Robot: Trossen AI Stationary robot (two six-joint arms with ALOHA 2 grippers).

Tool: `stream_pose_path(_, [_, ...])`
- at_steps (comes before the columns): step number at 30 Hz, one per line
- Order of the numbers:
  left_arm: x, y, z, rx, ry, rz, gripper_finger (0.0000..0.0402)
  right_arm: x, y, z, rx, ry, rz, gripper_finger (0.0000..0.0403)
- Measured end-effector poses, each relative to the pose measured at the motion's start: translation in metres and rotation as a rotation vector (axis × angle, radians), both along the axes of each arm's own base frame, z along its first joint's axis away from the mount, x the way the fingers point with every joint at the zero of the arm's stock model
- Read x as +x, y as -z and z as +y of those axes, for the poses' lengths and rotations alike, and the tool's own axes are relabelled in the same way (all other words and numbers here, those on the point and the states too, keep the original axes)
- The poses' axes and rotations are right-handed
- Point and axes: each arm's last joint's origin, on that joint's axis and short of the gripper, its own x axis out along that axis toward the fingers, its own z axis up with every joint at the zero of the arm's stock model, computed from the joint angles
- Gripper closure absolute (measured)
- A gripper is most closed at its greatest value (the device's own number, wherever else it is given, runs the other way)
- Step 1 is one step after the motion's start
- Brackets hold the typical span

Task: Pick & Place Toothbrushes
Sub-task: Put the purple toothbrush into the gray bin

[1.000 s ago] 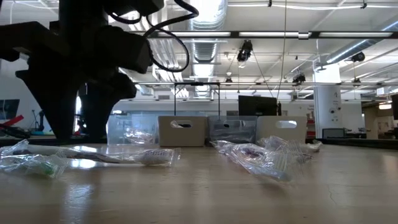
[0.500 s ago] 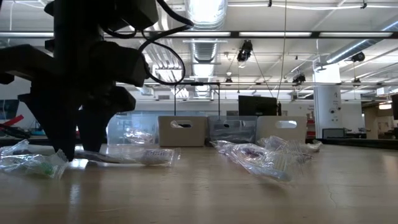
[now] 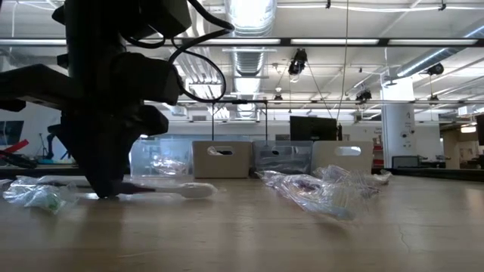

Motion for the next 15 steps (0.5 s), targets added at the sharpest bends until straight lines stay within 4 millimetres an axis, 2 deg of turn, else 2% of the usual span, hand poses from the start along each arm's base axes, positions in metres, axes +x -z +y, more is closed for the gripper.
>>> stream_pose_path(4, [0.0, -0.001, 0.0, -0.004, 0.001, -0.004, 0.0375, 0.0, 0.0, 0.0, 0.0, 0.0, 0.0, 0.0394])
stream_pose_path(10, [-0.003, -0.007, 0.0, -0.016, 0.002, -0.007, 0.0376, 0.0, 0.0, 0.0, 0.0, -0.001, 0.0, 0.0394])
stream_pose_path(15, [-0.009, -0.032, 0.004, -0.021, -0.01, -0.088, 0.0376, 0.0, 0.0, 0.0, -0.001, -0.001, 0.0, 0.0394])
